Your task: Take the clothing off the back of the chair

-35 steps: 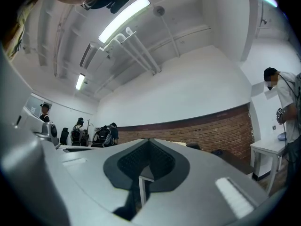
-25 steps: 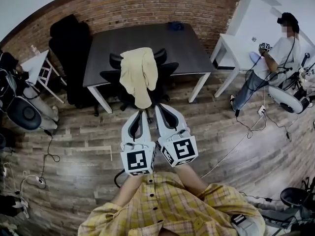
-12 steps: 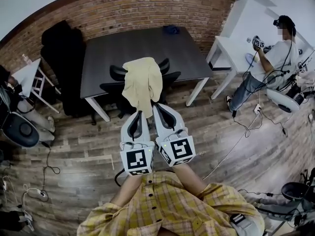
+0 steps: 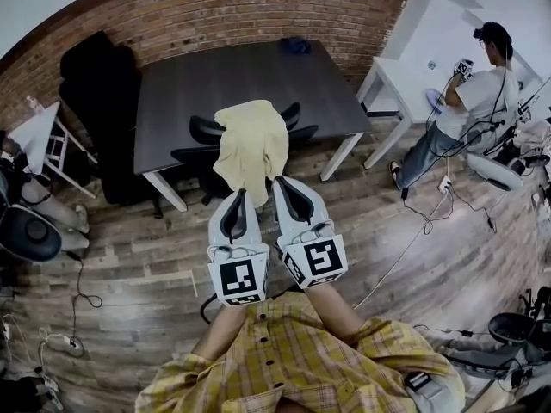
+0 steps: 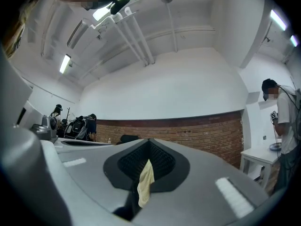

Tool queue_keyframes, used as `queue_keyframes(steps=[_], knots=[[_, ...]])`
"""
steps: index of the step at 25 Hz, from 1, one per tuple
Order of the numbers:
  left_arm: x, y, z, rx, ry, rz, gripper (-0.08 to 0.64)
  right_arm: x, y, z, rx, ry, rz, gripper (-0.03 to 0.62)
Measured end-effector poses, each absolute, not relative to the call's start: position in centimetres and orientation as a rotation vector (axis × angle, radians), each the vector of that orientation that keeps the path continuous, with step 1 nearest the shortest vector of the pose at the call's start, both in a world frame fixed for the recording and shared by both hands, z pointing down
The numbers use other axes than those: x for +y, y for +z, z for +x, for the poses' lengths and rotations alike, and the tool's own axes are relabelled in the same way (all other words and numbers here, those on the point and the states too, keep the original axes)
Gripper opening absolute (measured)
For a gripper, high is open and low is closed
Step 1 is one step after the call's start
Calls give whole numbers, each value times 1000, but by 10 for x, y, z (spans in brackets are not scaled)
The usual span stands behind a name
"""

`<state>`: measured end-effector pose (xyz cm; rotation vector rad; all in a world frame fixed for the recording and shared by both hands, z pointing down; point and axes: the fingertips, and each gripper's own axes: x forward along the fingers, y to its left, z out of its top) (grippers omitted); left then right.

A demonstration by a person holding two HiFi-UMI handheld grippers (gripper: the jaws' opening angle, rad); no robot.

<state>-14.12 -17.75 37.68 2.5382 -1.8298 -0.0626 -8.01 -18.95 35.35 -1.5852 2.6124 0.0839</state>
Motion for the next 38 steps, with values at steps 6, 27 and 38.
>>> queue_keyframes(steps=[6, 27, 38], knots=[[-194, 373, -132, -1880, -83, 2522, 0, -204, 358, -72, 2651, 120, -1582, 3], [-254, 362, -107, -1999, -122, 2470, 0, -246, 366, -46, 2712, 125, -1426, 3], [-279, 368, -97, -1984, -53, 2438, 81, -257, 366, -36, 2719, 116, -1398, 3]])
